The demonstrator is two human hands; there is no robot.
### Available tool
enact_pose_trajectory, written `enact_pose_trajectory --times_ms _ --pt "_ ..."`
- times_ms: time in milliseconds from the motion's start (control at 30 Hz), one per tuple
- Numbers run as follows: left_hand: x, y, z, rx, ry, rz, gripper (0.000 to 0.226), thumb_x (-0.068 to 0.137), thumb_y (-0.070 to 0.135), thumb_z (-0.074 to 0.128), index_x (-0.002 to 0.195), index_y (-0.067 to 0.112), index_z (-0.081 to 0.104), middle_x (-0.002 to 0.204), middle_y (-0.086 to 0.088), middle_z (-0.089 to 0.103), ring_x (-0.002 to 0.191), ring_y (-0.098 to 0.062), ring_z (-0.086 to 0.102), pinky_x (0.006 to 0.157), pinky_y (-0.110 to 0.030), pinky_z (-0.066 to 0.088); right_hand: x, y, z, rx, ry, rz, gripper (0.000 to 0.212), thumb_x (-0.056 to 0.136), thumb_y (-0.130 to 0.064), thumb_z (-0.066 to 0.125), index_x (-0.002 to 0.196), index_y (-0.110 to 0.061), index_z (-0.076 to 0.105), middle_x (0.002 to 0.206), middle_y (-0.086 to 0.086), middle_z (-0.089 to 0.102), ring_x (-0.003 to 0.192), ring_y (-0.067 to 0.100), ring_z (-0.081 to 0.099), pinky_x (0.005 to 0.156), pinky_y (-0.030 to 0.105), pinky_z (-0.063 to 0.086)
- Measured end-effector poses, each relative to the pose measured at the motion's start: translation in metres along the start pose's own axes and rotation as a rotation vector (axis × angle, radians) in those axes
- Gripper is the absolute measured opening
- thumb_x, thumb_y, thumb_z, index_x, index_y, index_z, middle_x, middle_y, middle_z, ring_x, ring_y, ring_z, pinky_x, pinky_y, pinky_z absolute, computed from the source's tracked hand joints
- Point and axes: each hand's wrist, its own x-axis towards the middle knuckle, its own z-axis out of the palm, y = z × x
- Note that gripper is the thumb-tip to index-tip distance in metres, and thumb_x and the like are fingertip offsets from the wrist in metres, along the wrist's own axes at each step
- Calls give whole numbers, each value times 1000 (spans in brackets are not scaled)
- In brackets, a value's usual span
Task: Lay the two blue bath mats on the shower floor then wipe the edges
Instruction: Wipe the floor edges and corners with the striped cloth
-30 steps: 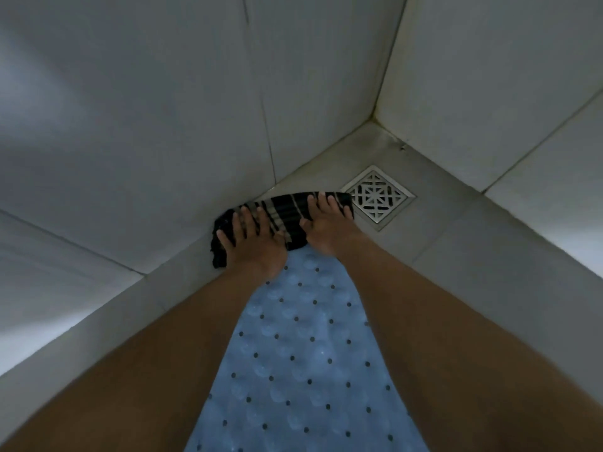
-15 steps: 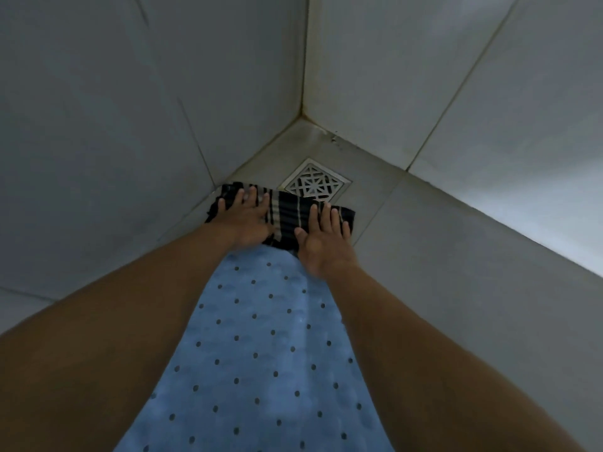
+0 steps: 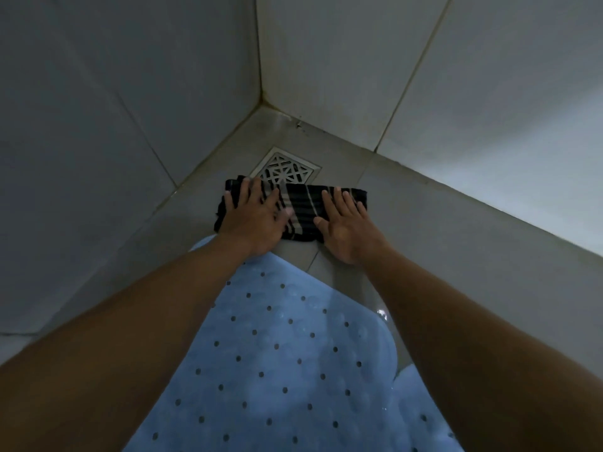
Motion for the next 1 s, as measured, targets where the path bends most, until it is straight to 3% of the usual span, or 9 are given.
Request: enact_pose_trajectory --times_ms 233,333,467,600,733,900,1000 --pt "2 9 16 48 -30 -30 63 106 47 7 158 19 -16 164 -10 -26 149 -31 -28 119 -56 -15 2 -15 -3 60 68 76 65 105 -38 29 160 -13 5 168 15 -1 155 27 -5 124 44 -1" --pt "4 8 15 68 -45 -36 64 105 47 7 157 19 -20 162 -10 -29 148 -33 -30 118 -58 -16 4 -17 -6 105 24 111 66 105 -39 28 160 -17 0 168 12 -8 154 25 -10 123 43 -7" --pt "3 8 15 68 -41 -37 64 105 48 6 156 20 -20 162 -10 -30 148 -32 -30 116 -57 -19 5 -23 -5 94 -32 166 69 105 -54 16 159 -21 -11 166 8 -19 152 21 -20 118 40 -16" --pt "5 8 6 67 -134 -45 65 105 50 5 155 21 -23 160 -8 -35 146 -31 -33 118 -58 -17 4 -24 -15 34 -183 201 73 104 -56 17 158 -21 -18 164 8 -25 152 22 -21 123 46 -8" --pt "6 21 1 20 -186 -87 66 105 50 8 155 22 -24 160 -7 -35 147 -31 -32 119 -58 -15 2 -5 -26 80 -212 160 74 105 -54 19 158 -15 -16 165 6 -22 152 20 -18 124 43 -4" --pt "-2 58 17 33 -94 -159 64 104 50 6 156 23 -22 163 -6 -30 148 -30 -31 119 -55 -17 -7 33 -14 63 -58 72 76 103 -59 12 157 -13 -16 165 7 -19 152 20 -19 123 40 -9" --pt "-1 92 29 -8 -44 -250 65 104 51 5 156 23 -22 162 -5 -30 148 -29 -31 118 -55 -18 2 67 -23 9 -65 -8 74 104 -57 14 158 -16 -16 166 8 -17 153 21 -17 124 40 -8"
